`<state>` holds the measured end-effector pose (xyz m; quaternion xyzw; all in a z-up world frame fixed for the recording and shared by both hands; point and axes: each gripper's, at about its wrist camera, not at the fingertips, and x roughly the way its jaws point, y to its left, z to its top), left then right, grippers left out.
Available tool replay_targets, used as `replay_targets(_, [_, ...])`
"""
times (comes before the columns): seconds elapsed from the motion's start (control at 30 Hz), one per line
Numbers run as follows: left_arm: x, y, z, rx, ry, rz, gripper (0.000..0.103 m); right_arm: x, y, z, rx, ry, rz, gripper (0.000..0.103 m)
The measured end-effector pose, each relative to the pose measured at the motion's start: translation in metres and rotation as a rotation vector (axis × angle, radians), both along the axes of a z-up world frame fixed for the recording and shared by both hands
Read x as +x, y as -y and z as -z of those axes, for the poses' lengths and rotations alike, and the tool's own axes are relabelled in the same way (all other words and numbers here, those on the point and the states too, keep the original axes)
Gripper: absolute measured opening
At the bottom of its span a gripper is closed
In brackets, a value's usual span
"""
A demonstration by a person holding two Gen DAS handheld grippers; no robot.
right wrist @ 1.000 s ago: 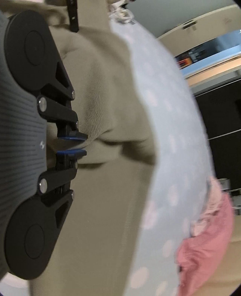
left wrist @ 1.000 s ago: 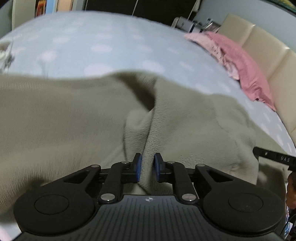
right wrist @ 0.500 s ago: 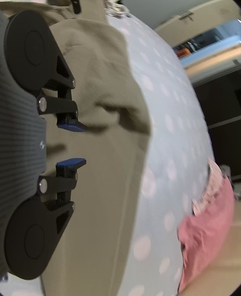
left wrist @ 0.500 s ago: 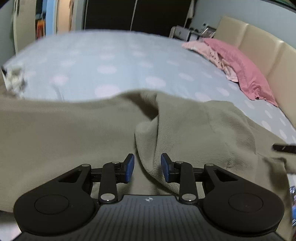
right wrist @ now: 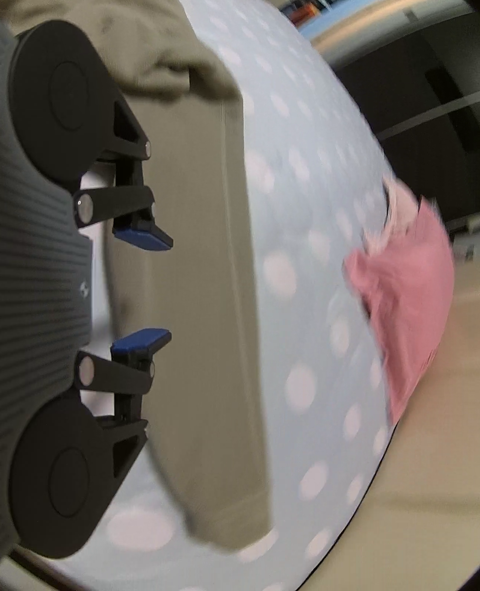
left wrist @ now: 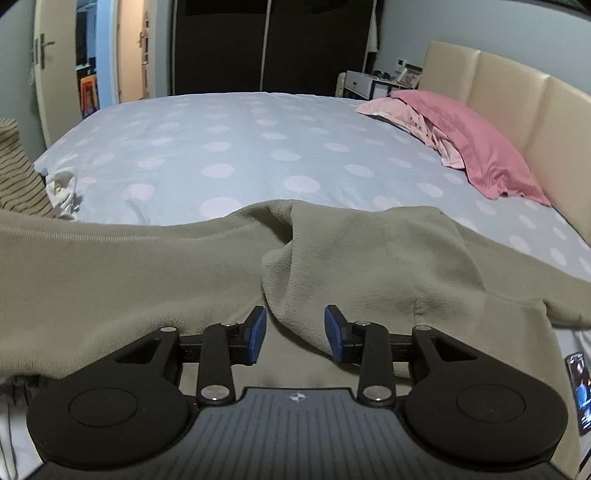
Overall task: Fold clothes
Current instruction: 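Open both grippers and release the folded hoodie onto the bed, then grasp a hoodie sleeve cuff with the right gripper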
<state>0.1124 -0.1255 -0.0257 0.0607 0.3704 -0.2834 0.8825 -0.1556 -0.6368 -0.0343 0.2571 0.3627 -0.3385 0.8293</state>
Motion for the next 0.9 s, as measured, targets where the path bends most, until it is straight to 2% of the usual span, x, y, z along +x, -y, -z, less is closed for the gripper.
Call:
replay_targets(0.23, [0.004, 0.014, 0.013, -0.016, -0.039, -0.048, 0.041, -0.045, 0.034, 0.032, 0.095, -0.038, 0.200, 0.051])
replay_targets(0.6, [0.012, 0.050, 0.031, 0.041, -0.059, -0.032, 0.044, -0.085, 0.076, 0.066, 0.240, 0.053, 0.437, 0.053])
replay_targets(0.77, [0.019, 0.060, 0.040, 0.047, -0.076, -0.037, 0.045, -0.093, 0.089, 0.082, 0.301, 0.087, 0.510, 0.054])
replay_targets(0.9, [0.025, 0.068, 0.044, 0.045, -0.071, -0.044, 0.045, -0.094, 0.099, 0.091, 0.311, 0.114, 0.537, 0.054])
